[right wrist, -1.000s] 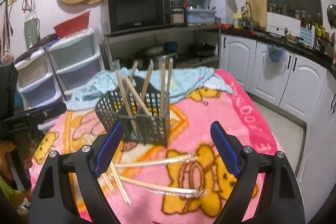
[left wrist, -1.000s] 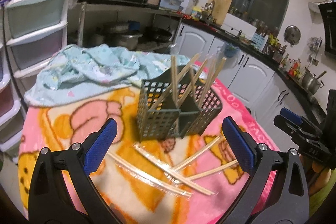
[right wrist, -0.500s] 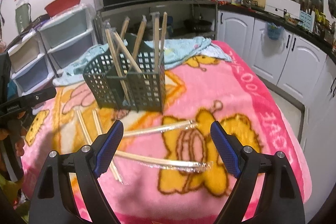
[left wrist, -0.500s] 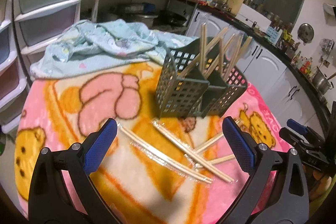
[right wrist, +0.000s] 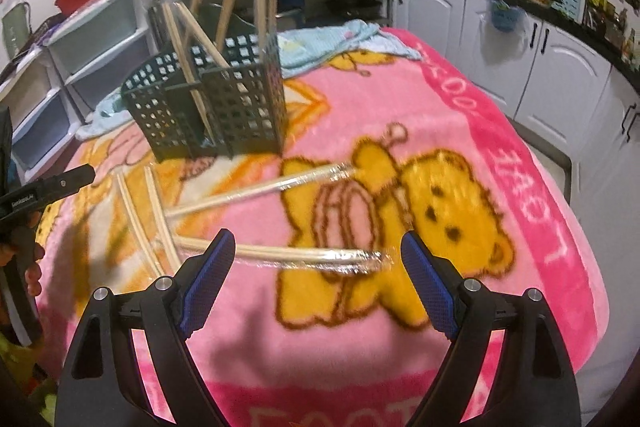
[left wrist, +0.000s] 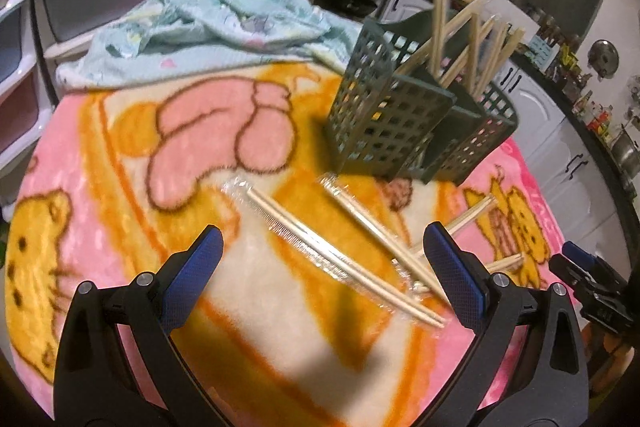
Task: Organize utensils
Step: 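Withdraw both open grippers from the caddy toward the chopsticks on the blanket, then grasp a wrapped chopstick with the right gripper while the left gripper grasps another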
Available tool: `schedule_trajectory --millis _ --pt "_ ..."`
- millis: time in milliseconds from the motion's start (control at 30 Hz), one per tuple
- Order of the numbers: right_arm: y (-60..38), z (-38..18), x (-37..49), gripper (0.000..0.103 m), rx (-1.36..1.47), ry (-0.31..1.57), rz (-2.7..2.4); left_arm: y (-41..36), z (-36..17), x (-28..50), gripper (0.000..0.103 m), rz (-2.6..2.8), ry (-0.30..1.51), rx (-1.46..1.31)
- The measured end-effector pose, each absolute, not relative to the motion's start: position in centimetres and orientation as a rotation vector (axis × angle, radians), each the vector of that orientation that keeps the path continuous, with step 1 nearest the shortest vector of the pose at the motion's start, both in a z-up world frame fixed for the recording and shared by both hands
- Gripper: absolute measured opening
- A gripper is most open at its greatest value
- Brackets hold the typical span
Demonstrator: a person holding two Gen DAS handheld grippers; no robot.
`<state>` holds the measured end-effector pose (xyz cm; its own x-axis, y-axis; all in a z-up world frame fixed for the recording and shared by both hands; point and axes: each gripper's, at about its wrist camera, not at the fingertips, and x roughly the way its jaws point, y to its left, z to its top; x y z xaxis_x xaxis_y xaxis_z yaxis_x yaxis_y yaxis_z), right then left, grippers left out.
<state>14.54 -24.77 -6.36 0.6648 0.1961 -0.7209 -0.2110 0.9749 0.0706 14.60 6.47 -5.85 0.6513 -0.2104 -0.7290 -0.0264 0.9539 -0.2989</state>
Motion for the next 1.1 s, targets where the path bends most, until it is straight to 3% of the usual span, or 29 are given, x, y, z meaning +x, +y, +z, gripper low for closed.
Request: schedule_trajectory --millis 267,433,500,833,1100 --pt "-25.7 -7.9 15.2 0.082 0.026 0.86 0.202 7.5 -8.1 16.0 0.092 -0.087 0.908 -0.369" --pt "-26.4 -8.9 15.7 0.082 0.077 0.907 0.193 8.6 -9.1 17.4 0.077 -0.068 0.933 -0.429" --pt "-26.7 -9.2 15.9 0.078 0.103 0.925 0.196 9.0 -9.3 17.9 0.07 -0.058 0.938 -0.446" --pt "-28.4 -11.8 18.7 0.059 0.341 1.034 0.189 9.7 -9.7 20.4 0.057 -0.008 0.946 -0.434" --pt "-29.6 -12.1 20.5 0.038 0.412 1.033 0.152 9.3 -9.8 21.4 0.038 0.059 0.945 -0.337"
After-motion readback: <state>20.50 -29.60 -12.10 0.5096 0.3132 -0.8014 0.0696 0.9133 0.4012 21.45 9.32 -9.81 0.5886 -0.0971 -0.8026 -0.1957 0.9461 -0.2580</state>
